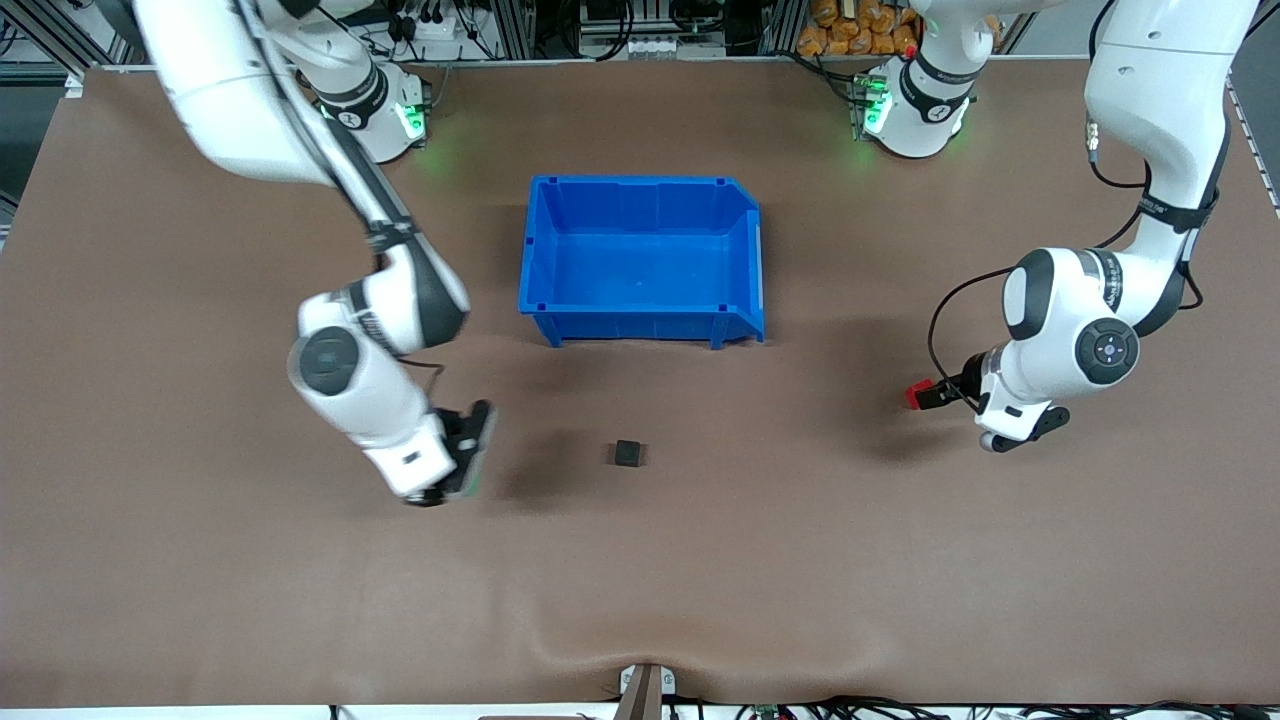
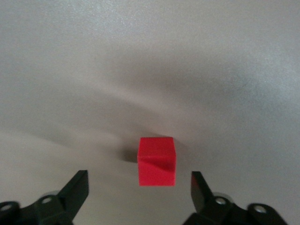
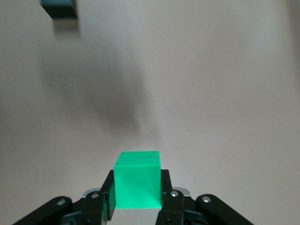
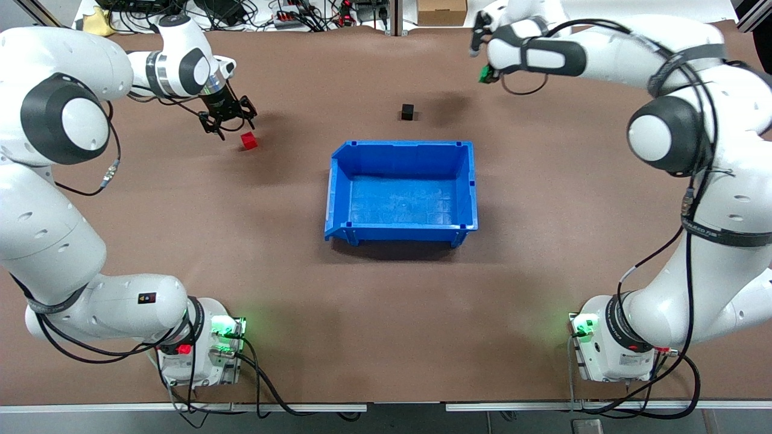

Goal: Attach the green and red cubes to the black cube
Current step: 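Carry the green cube with the right gripper toward the black cube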

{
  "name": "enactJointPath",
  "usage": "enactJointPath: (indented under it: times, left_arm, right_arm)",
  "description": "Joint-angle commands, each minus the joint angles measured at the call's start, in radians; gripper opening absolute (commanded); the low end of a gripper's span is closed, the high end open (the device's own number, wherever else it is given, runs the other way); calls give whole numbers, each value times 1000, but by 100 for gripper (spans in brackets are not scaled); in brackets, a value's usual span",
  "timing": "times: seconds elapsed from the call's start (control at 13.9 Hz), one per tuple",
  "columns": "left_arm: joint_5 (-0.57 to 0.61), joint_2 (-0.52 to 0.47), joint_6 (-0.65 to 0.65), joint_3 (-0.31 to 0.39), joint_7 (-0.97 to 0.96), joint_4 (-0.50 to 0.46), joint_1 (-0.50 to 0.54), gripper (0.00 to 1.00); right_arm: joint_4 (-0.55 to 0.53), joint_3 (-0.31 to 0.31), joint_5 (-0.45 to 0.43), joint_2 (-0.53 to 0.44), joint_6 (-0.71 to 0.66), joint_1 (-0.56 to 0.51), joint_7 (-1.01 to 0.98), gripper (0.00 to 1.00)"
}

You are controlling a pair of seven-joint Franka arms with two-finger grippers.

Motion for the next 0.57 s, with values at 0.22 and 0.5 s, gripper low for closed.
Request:
enactJointPath:
  times: [0.22,0.5]
  left_arm:
    - [10,49,25,-3,-66,44,-9,87]
    - [9,74,44,-5,-69,44,-9,73]
  right_arm:
    - [139,-9,-4,140,-14,110,5,0]
    - [183,-12,-9,186,-13,159,73,0]
